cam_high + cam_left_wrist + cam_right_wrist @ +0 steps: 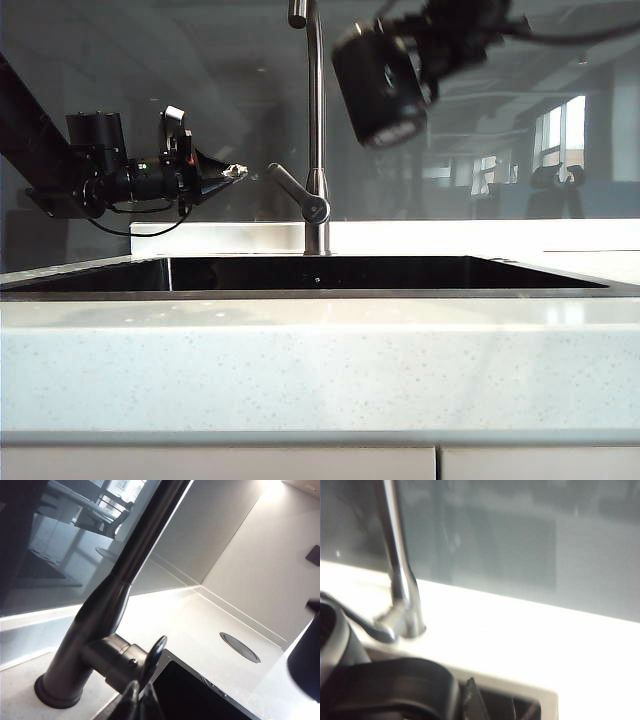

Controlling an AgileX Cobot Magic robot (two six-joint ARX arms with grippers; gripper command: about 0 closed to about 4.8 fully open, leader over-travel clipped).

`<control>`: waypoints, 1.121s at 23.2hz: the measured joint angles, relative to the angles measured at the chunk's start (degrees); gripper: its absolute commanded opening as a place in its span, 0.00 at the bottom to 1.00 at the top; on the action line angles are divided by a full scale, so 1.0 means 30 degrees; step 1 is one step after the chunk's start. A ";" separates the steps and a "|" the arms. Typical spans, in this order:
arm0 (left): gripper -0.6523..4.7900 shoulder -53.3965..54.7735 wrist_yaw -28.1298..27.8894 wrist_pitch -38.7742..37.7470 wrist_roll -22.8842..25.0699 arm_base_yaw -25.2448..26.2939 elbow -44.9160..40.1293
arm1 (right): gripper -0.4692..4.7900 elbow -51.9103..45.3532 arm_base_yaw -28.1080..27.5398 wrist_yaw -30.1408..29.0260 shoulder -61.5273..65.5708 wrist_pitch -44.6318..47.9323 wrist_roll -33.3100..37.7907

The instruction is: Pick up the mug next to the sink, go to the faucet to get some water, pour the water into the sink, and finally put the mug back to its place.

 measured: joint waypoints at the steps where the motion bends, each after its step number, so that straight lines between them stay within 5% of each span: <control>1: 0.14 0.0000 0.0000 0.0007 0.0000 0.0000 0.0000 | 0.08 -0.1056 -0.0175 -0.0087 -0.0335 0.0648 0.0342; 10: 0.14 0.0000 0.0007 0.0000 0.0000 -0.0015 0.0000 | 0.08 -1.3682 -0.3869 -0.0291 -0.5333 1.3012 0.2827; 17: 0.14 0.0000 0.0000 0.0000 0.0000 -0.0007 0.0000 | 0.08 -1.9992 -0.6156 0.0933 -0.5472 2.0677 0.2856; 26: 0.14 0.0000 0.0000 0.0000 0.0000 -0.0007 0.0000 | 0.08 -2.1893 -0.8750 0.0117 -0.5202 2.1952 0.2863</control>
